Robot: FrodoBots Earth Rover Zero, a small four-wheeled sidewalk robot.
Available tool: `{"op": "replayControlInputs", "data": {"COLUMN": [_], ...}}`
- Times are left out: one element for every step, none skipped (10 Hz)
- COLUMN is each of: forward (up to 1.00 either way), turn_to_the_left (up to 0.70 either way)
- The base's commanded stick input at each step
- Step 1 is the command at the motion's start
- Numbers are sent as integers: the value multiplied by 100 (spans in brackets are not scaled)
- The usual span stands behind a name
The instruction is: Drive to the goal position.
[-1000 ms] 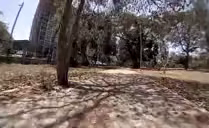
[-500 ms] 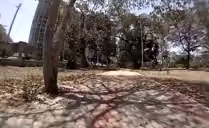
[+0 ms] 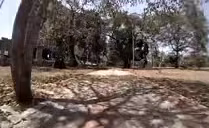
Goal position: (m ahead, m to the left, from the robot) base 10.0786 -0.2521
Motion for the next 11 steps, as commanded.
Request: {"op": "replayControlInputs", "data": {"forward": [100, 100, 100, 100, 100, 100, 100, 100, 100, 100, 100], "turn_to_the_left": [0, 0, 0, 0, 0, 0, 0, 0, 0, 0, 0]}}
